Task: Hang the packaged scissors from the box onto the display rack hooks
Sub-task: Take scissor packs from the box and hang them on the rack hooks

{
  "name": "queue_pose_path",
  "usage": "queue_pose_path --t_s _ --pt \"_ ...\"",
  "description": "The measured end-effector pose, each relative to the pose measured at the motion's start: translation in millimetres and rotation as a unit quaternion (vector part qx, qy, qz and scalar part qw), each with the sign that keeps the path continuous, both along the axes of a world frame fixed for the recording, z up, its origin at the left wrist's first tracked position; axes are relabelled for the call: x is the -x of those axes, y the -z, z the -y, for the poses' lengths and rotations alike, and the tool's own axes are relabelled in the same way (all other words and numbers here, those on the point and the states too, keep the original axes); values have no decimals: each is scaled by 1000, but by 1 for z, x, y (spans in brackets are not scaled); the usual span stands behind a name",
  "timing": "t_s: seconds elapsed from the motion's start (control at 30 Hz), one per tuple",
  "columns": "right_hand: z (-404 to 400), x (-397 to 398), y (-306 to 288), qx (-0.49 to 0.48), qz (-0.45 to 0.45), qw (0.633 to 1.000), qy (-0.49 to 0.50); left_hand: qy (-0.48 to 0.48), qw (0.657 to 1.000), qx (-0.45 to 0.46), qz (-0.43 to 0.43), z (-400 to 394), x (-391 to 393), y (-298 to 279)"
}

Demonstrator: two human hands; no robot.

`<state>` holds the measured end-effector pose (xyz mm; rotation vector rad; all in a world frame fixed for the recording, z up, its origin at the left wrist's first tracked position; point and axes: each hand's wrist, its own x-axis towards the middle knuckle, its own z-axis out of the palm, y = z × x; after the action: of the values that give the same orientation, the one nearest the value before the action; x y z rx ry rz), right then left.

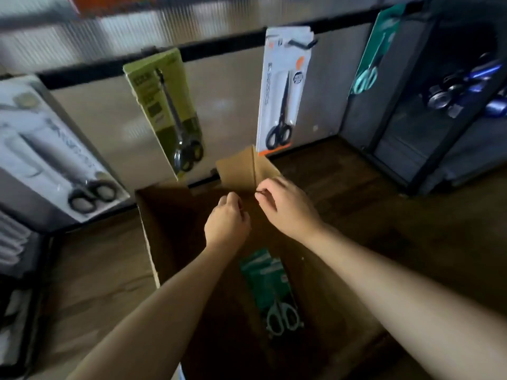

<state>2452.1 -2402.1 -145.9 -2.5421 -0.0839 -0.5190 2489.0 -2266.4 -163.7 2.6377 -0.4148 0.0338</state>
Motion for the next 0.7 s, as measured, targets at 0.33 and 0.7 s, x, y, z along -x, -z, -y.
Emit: queue_pose_path --t_s 0.33,0.7 --pt "-3 18 90 59 -458 887 14 35 955 -166 -242 -20 -11 81" --pt "-13 18 133 2 -557 825 102 68 925 -180 -328 -8 -17 118"
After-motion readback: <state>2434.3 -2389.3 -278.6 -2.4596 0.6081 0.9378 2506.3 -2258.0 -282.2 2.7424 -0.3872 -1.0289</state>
